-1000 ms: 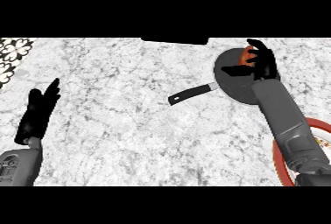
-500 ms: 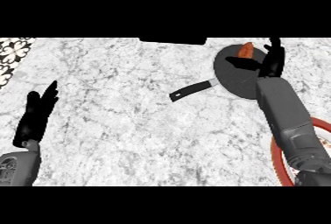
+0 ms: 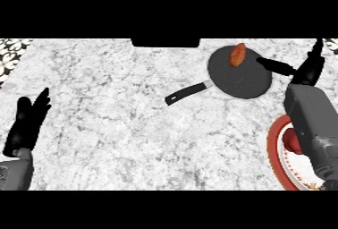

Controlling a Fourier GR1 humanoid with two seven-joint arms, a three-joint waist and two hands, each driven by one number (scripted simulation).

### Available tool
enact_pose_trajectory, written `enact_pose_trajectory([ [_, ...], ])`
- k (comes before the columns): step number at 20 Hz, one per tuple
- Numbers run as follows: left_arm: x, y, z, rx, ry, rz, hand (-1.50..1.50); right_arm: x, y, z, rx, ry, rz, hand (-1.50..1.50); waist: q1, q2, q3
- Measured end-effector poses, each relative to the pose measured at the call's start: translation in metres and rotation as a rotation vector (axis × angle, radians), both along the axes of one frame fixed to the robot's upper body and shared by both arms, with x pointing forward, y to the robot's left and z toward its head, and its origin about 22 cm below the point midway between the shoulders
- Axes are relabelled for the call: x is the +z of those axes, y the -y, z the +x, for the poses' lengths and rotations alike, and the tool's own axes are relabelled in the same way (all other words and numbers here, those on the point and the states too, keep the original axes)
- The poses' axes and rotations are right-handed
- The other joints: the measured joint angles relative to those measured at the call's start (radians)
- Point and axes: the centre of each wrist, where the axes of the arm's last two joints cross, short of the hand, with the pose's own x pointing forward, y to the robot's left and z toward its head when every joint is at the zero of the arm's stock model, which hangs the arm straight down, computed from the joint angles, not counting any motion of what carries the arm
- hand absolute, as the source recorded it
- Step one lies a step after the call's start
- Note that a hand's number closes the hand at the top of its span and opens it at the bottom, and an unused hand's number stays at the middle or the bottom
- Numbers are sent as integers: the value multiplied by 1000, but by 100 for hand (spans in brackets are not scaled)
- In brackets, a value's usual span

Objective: Pick the sweet potato from the plate and place it in the pan

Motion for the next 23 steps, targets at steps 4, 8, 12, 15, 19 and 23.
enact_pose_trajectory([
  [4,-1,-8,-9,29,-14,0,0,-3,40,-20,-11,20,12,-150,-26,-11,-1],
  [8,-3,-14,-15,44,-23,-2,0,-8,79,-49,3,25,16,-150,-44,-18,-2],
  [12,-7,-15,-19,57,-23,0,0,-2,112,-81,35,17,20,-150,-56,-22,-3],
  [15,-6,-18,-20,58,-18,1,0,2,138,-115,50,8,10,-150,-60,-21,-4],
  [19,-6,-18,-25,53,-20,-4,0,12,164,-166,62,-6,7,-150,-54,-19,-3],
  [23,-5,-9,-21,45,-20,-6,0,28,177,-211,82,-7,-9,-150,-45,-15,-3],
])
